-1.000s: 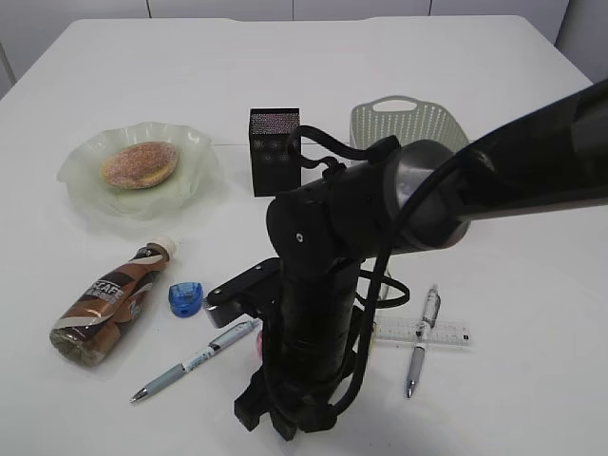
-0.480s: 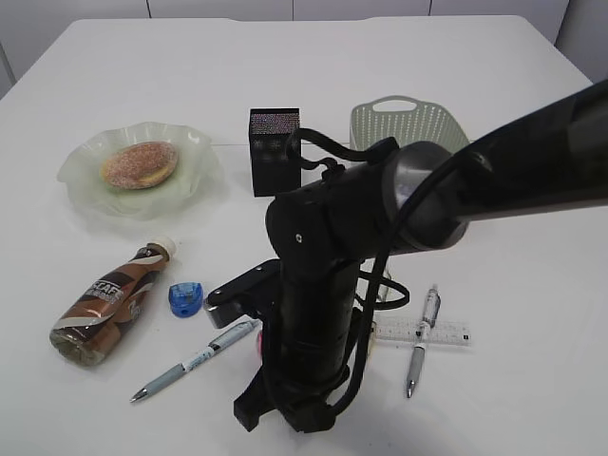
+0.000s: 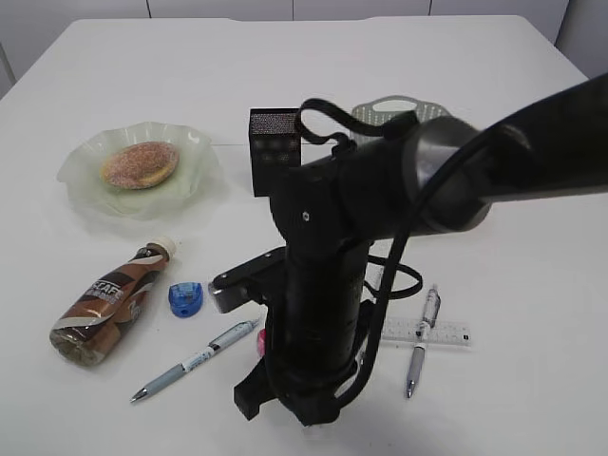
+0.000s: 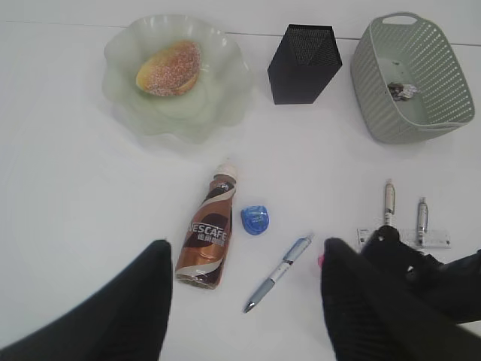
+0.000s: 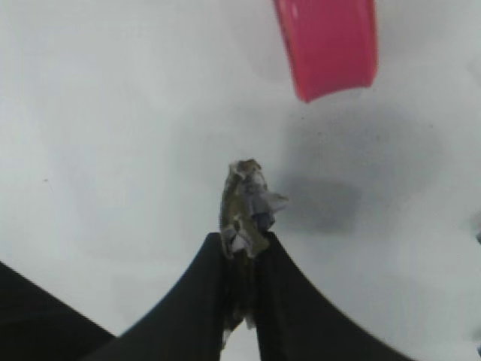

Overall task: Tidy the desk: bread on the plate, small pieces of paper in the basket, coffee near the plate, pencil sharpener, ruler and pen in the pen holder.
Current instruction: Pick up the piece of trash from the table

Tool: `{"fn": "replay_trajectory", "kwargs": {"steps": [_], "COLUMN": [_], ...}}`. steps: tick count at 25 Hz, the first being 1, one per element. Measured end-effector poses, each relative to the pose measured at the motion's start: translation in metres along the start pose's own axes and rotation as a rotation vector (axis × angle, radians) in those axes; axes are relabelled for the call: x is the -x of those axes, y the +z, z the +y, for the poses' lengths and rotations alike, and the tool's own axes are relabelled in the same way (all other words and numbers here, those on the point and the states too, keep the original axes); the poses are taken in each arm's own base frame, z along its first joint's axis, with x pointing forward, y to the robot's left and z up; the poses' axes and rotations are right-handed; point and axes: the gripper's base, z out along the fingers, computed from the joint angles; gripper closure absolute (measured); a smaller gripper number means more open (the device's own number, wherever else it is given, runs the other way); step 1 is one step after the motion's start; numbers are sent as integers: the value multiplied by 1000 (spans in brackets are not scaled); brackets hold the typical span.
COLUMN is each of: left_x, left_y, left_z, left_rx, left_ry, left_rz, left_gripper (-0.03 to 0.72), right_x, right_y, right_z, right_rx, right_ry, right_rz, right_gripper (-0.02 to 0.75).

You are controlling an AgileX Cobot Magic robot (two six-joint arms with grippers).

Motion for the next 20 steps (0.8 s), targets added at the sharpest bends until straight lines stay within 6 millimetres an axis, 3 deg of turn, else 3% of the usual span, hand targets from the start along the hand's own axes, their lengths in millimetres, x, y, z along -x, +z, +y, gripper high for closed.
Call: {"fn": "replay_trajectory", "kwargs": {"steps": [8, 12, 14, 20], "left_x": [0, 0, 0, -1], "left_y": [0, 0, 0, 2], "left_z": [1, 1, 1, 5], "left_rx": [10, 10, 15, 49], "left_ry": [3, 3, 5, 14], "left_rz": [-1, -1, -2, 4], "left_gripper": [246, 263, 275, 288], "right_x": [-17, -26, -22, 9], "right_y": [-47, -73, -92, -167], "right_z": [6, 36, 40, 12], "right_rx": [6, 9, 19, 22], "right_ry": [39, -24, -22, 61], "right_rz": [9, -25, -81, -311], "right_gripper": [659, 659, 659, 659]}}
